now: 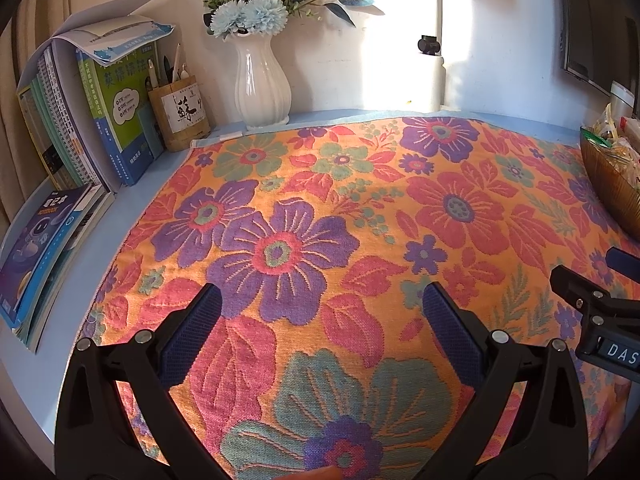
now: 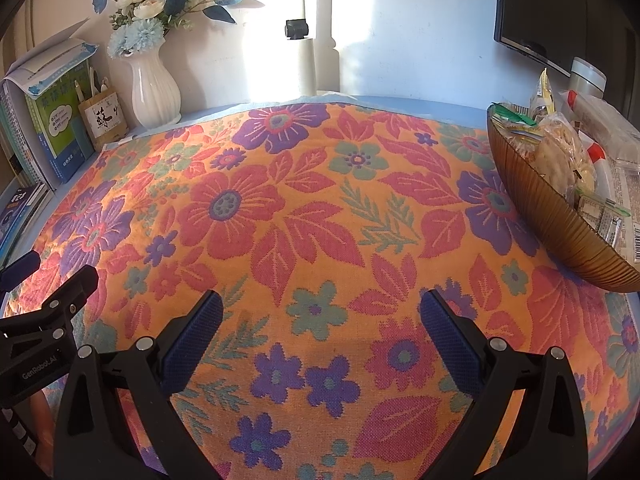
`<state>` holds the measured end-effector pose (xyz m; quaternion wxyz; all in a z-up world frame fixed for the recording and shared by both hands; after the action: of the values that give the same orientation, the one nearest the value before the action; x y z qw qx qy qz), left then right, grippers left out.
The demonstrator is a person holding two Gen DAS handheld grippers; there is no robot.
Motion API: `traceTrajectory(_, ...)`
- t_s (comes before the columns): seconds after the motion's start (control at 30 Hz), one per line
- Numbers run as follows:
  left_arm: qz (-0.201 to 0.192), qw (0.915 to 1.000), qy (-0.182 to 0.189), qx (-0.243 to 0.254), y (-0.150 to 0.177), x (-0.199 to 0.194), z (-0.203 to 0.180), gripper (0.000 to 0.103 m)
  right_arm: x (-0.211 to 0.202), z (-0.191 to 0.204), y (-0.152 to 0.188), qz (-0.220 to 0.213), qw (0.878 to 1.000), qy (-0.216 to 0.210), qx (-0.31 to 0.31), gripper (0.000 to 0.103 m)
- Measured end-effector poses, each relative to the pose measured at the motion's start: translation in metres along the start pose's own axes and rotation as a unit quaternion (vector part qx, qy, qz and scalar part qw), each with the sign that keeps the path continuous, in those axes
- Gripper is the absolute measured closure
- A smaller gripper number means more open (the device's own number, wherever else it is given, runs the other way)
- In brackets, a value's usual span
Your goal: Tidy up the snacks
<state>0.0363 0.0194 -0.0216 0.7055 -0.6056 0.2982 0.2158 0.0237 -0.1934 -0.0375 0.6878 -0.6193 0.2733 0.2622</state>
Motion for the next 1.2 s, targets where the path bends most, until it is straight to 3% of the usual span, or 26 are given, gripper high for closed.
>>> traceTrajectory(1.2, 0.005, 1.0, 0.005, 0.005, 0.0004, 0.0029, 0.0002, 0.003, 0.0035, -0.0011, -0.0003, 0.008, 1.0, 0.005, -0.008, 0.005)
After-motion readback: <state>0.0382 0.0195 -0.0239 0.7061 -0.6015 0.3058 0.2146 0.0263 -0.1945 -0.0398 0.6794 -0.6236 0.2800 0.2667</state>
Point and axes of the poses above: each gripper's, at about its wrist camera, not at the fingertips, and x roughly the way its jaws point, z to its left, y to its underside, the point moved 4 cm from there along x, roughly the way its jaws point, and after that the axes turned 2 degrees about -y, right-handed, at the moved point
